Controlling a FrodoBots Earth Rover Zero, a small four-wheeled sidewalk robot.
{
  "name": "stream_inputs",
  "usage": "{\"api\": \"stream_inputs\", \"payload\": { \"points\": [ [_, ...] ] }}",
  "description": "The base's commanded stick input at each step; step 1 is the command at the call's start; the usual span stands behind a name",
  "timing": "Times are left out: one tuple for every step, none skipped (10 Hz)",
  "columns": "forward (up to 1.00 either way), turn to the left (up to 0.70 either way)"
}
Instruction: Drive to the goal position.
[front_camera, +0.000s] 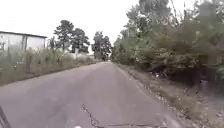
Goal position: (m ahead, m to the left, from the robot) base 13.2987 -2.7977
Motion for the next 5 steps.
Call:
{"api": "stream_inputs", "payload": {
  "points": [
    [1.00,-0.03],
    [1.00,-0.03],
    [1.00,-0.03],
    [1.00,-0.03],
    [1.00,-0.03]
  ]
}}
